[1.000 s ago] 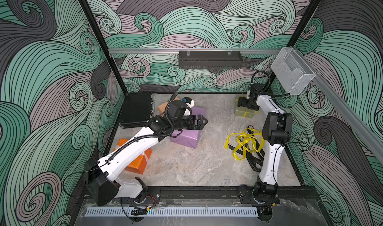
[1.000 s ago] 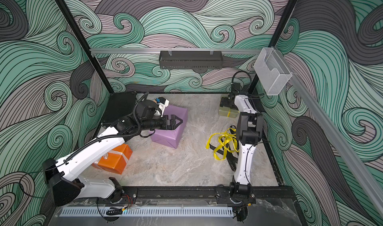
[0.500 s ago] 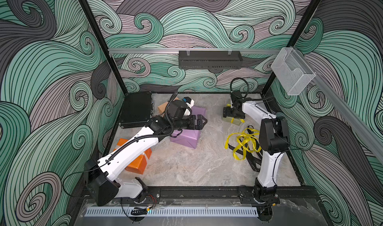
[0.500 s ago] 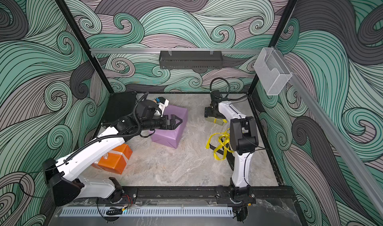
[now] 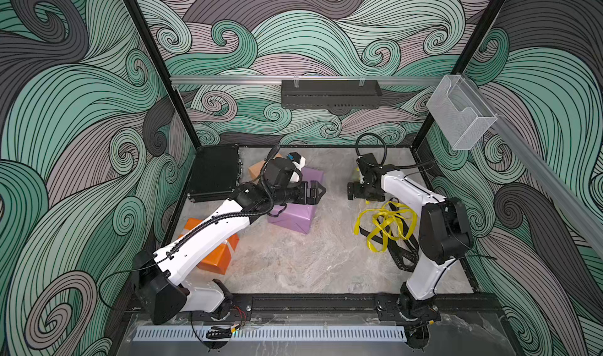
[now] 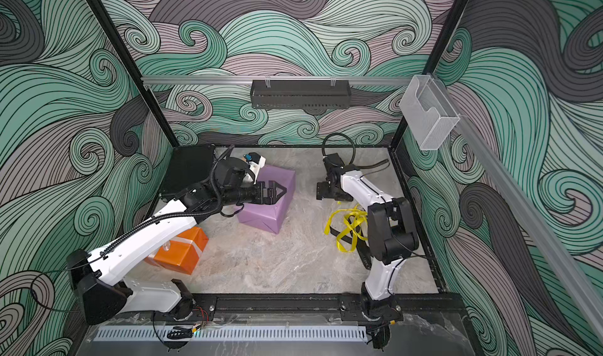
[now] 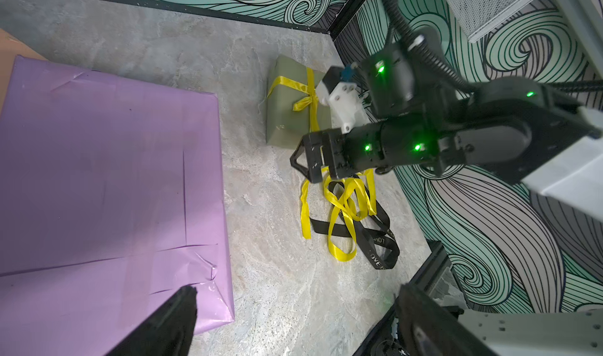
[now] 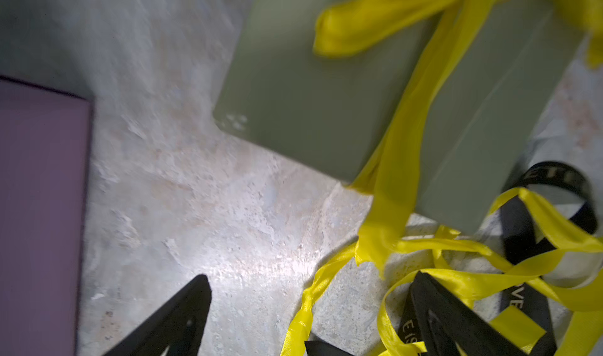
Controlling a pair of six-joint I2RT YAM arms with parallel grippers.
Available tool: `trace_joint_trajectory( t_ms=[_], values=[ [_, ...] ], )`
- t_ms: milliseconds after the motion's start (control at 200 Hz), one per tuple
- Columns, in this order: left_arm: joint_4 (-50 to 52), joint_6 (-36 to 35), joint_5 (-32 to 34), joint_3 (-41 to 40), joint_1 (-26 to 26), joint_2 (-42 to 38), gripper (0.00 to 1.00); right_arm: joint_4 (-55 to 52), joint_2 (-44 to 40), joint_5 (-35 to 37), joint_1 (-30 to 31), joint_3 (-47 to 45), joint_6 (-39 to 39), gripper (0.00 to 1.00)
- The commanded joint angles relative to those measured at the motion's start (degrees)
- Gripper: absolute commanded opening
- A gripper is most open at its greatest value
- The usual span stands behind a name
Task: Untie the ribbon bows on the gift boxes
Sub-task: Move the gift box to the center of the board.
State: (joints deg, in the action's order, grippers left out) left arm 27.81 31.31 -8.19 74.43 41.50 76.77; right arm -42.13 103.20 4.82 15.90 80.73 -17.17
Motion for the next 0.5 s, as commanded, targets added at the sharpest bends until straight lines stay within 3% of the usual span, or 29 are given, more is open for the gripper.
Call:
trace_joint_trajectory(
  t_ms=[0, 165, 405, 495],
  values=[
    [0.5, -1.1, 0.9, 1.7, 0.4, 0.7, 0.96, -1.1, 0.7, 0.6, -2.4, 6.2, 0.0, 0.99],
    [0.4, -1.3, 0.9, 1.7, 0.6, 0.9, 0.96, -1.1, 7.7, 0.0, -9.0, 17.4, -1.5, 0.99],
    [0.6, -1.3, 0.5, 2.0, 0.5, 0.7, 0.96, -3.3, 26.3, -0.7, -13.8, 41.2, 1.8, 0.99],
    [0.6, -1.1, 0.0, 2.1, 0.5, 0.5, 0.96, -6.1, 33.5, -1.6, -14.9, 50.5, 1.3, 0.94]
  ],
)
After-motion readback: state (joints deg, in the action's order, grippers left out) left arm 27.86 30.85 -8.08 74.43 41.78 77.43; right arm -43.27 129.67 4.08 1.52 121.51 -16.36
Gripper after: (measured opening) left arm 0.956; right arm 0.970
